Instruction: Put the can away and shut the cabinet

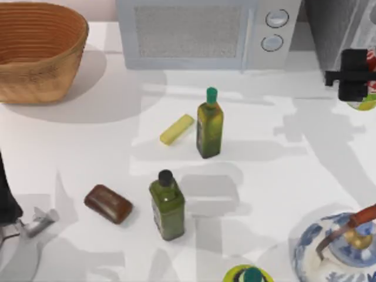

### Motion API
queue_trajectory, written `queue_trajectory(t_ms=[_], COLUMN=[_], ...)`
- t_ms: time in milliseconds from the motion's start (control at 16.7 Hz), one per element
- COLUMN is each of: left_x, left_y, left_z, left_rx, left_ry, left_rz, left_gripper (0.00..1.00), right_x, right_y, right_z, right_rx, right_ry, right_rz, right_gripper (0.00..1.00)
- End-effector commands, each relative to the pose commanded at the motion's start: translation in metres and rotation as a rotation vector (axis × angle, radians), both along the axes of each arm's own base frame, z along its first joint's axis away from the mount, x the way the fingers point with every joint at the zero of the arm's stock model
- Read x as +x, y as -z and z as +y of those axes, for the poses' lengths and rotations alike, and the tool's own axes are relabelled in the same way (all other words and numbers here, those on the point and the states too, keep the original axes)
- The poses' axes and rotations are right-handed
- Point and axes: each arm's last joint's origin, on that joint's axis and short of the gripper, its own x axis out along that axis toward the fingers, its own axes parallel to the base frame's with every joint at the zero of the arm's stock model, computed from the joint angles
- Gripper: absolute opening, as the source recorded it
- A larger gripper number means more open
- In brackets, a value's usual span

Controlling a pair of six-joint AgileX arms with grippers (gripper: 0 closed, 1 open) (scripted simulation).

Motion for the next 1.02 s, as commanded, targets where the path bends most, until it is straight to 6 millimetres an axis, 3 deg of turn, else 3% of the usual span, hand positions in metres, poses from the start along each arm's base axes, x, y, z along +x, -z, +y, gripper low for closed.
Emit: queue_trajectory(t_ms=[180,300,540,780,1020], left_x=[0.000,0.000,0.000,0.000,0.000], left_y=[0.000,0.000,0.000,0.000,0.000], left_z=[0.000,0.000,0.000,0.000,0.000], left_rx=[0.000,0.000,0.000,0.000,0.000], left_ry=[0.000,0.000,0.000,0.000,0.000], left_rz=[0.000,0.000,0.000,0.000,0.000], left_gripper=[1.00,1.00,1.00,1.00,1.00], right_x=[-0.037,-0.072,-0.135,-0.158,-0.162], right_y=[-0.014,-0.010,0.030,0.084,0.111], right_z=[-0.027,-0.046,-0.072,-0.083,-0.087], right_rx=[0.043,0.052,0.021,-0.031,-0.054], right_ry=[-0.021,-0.029,-0.014,0.032,0.055], right_rz=[-0.191,-0.327,-0.567,-0.689,-0.730], right_gripper=[0.00,0.00,0.00,0.00,0.00])
